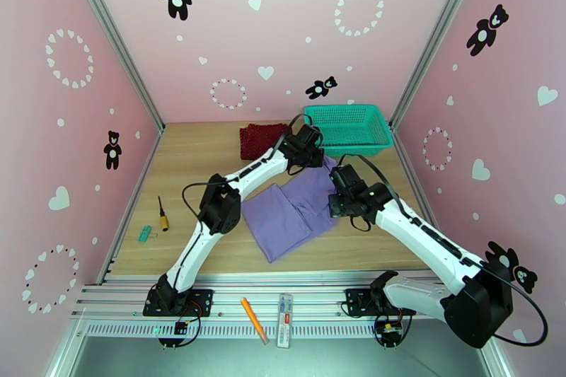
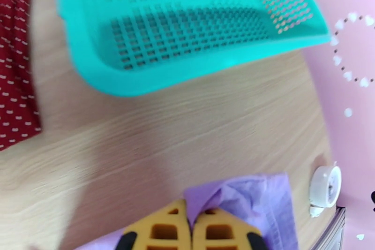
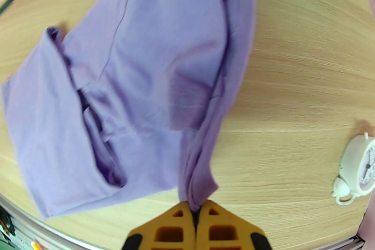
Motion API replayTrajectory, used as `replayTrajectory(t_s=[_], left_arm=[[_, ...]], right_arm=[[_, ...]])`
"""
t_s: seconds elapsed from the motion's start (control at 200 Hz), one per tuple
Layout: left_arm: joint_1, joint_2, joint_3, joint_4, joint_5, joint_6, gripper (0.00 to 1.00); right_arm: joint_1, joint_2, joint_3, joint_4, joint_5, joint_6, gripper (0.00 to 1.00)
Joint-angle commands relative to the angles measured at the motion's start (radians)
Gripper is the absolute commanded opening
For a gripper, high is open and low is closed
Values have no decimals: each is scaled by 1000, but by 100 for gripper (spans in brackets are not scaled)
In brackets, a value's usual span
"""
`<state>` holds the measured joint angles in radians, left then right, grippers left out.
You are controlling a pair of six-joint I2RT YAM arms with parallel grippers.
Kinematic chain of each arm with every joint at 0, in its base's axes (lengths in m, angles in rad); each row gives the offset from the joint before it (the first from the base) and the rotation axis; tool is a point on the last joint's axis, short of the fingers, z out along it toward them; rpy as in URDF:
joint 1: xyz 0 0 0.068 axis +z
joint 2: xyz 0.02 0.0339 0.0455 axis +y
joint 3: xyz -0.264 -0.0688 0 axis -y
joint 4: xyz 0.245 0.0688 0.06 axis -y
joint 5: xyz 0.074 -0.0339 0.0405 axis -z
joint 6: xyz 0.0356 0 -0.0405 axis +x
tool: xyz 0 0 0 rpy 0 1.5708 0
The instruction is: Fold and stack the mixed laundry pile
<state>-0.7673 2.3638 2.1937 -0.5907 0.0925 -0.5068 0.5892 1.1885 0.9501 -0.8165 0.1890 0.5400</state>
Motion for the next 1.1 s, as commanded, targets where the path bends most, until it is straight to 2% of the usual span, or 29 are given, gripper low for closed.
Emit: replayTrajectory(t_s=[0.0, 0.45, 0.806, 1.096], left_arm=[[16, -96, -124, 119, -32, -5, 0], [57, -431, -629, 340, -102, -30, 0], [57, -724, -944, 346, -183, -38, 0], [58, -943, -1259, 352, -267, -114, 0]], right_arm=[[70, 4, 26, -9, 21, 57, 0], [359, 165, 148, 13, 99, 159, 0], [534, 304, 266, -28, 139, 186, 0], [643, 467, 366, -49, 152, 186, 0]])
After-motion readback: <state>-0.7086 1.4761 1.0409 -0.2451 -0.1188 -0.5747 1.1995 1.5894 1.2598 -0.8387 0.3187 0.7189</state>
